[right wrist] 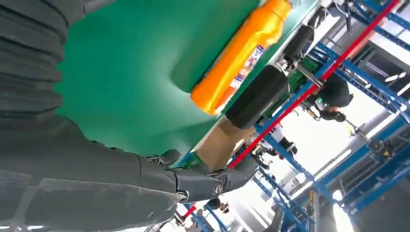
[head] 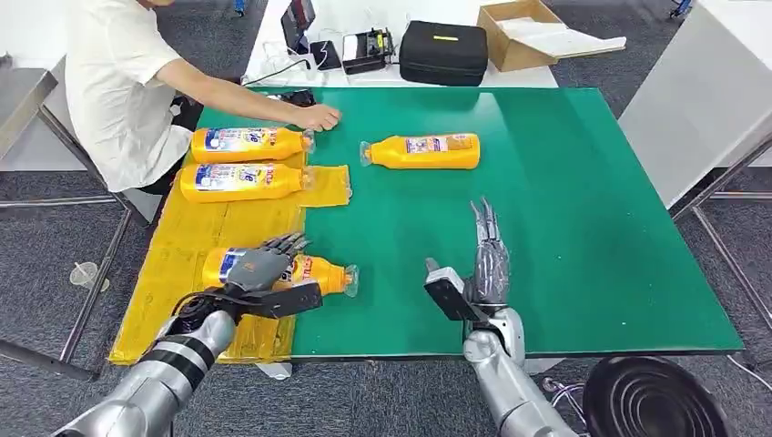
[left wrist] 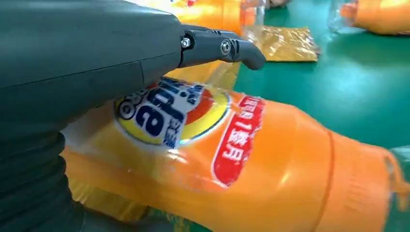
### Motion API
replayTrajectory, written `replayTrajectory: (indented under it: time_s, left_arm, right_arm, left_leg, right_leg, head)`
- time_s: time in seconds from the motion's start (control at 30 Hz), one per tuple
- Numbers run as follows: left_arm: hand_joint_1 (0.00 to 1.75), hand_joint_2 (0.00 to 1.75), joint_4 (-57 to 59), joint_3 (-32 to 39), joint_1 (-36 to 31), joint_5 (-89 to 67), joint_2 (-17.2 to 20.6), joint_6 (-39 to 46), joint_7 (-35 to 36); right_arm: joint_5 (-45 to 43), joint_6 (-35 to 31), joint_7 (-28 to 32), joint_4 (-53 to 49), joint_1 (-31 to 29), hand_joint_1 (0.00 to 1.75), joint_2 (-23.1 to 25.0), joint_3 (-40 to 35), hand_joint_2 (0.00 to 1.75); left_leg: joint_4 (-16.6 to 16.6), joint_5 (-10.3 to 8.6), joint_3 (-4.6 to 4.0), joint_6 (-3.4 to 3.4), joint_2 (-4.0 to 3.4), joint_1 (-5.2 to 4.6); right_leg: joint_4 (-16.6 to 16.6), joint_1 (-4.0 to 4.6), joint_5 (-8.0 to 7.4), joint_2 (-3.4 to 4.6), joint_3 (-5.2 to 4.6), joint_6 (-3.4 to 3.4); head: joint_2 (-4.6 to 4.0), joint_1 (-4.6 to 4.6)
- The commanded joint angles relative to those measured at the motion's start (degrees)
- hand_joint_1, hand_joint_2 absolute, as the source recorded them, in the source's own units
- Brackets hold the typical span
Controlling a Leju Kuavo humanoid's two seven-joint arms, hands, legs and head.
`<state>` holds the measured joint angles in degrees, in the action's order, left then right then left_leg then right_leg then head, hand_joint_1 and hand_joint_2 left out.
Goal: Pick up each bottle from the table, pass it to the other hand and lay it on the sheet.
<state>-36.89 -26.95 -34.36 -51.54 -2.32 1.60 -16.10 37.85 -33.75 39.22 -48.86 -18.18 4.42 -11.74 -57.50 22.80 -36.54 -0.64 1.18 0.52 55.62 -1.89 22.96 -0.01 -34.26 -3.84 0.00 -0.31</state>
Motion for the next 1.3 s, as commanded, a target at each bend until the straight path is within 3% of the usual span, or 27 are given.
replayTrajectory:
  time_s: [0.03, 0.2, 0.33, 0.43, 0.53, 0.57, 0.67, 1.03, 1.3]
  left_arm:
    - [0.00, 0.00, 0.18, -4.22, -2.36, 4.17, 2.73, -5.14, -3.26]
    - [0.00, 0.00, 0.21, -4.36, -2.20, 4.19, 2.69, -5.16, -3.24]
    - [0.00, 0.00, -6.84, -5.28, -0.54, 8.85, 4.12, -3.48, -6.09]
    - [0.00, 0.00, -20.31, -3.36, 5.59, 16.26, 5.39, -2.92, -7.04]
    - [0.00, 0.00, -35.91, -0.05, 16.80, 23.13, 2.06, 2.02, -7.99]
    - [0.00, 1.75, -39.66, -0.68, 19.73, 24.35, 1.69, 2.64, -7.65]
    - [0.00, 1.75, -45.50, -3.54, 24.49, 25.17, 1.55, 4.79, -6.87]
    - [0.00, 1.75, -52.02, -6.53, 26.82, 27.34, 3.56, 6.57, -9.53]
    - [0.00, 1.75, -51.13, -6.20, 26.17, 29.78, 2.30, 5.70, -9.89]
  right_arm:
    - [3.65, -1.36, -1.52, 13.44, -8.18, 0.00, -4.71, -3.15, 1.75]
    - [3.73, -1.67, -1.45, 13.37, -7.95, 0.00, -4.32, -3.21, 1.75]
    - [12.09, -5.53, -8.98, 17.66, -12.00, 0.00, -8.96, -4.69, 1.75]
    - [17.20, 0.42, -17.50, 22.56, -17.15, 0.00, -13.19, -4.24, 1.75]
    - [20.32, 4.41, -21.36, 25.33, -18.54, 0.00, -16.62, -3.48, 1.75]
    - [20.78, 4.99, -21.40, 25.41, -18.16, 0.00, -17.18, -3.34, 1.75]
    - [20.59, 5.72, -21.40, 25.22, -16.46, 0.00, -17.65, -2.03, 1.75]
    - [20.98, 7.98, -22.88, 26.16, -14.79, 0.00, -17.51, -0.39, 1.75]
    - [24.12, 8.99, -23.63, 27.30, -16.49, 0.00, -16.74, -2.04, 1.75]
  left_leg:
    - [-0.11, 0.18, 0.29, -0.02, -0.29, 0.07]
    - [-0.11, 0.21, 0.39, -0.02, -0.29, 0.10]
    - [-0.05, 0.07, 0.16, -0.03, -0.14, 0.03]
    - [-0.11, 0.08, 0.11, -0.07, -0.21, -0.01]
    - [-0.19, 0.20, 0.23, -0.12, -0.28, -0.03]
    - [-0.02, 0.09, 0.18, -0.12, -0.12, -0.10]
    - [-0.01, 0.17, 0.27, -0.12, -0.07, -0.20]
    - [-0.04, 0.17, 0.04, -0.09, -0.05, -0.17]
    - [-0.06, 0.20, 0.13, -0.08, -0.18, -0.13]
  right_leg:
    - [0.00, 0.13, 0.07, 0.16, 0.28, 0.27]
    - [0.01, 0.17, 0.15, 0.14, 0.41, 0.35]
    - [0.01, 0.07, 0.06, 0.05, 0.16, 0.18]
    - [0.06, 0.03, 0.04, 0.12, 0.09, 0.15]
    - [0.07, 0.04, 0.13, 0.15, 0.24, 0.21]
    - [-0.06, -0.05, 0.07, 0.05, 0.22, 0.09]
    - [-0.11, -0.12, 0.14, -0.01, 0.36, 0.11]
    - [-0.07, -0.05, 0.08, -0.02, 0.04, 0.12]
    - [-0.05, 0.01, 0.11, 0.07, 0.12, 0.18]
  head:
    - [0.00, 0.02]
    - [0.00, 0.02]
    - [0.00, 0.02]
    - [0.00, 0.02]
    - [0.00, 0.00]
    - [0.00, 0.02]
    - [0.00, 0.02]
    - [0.00, 0.00]
    - [0.00, 0.00]
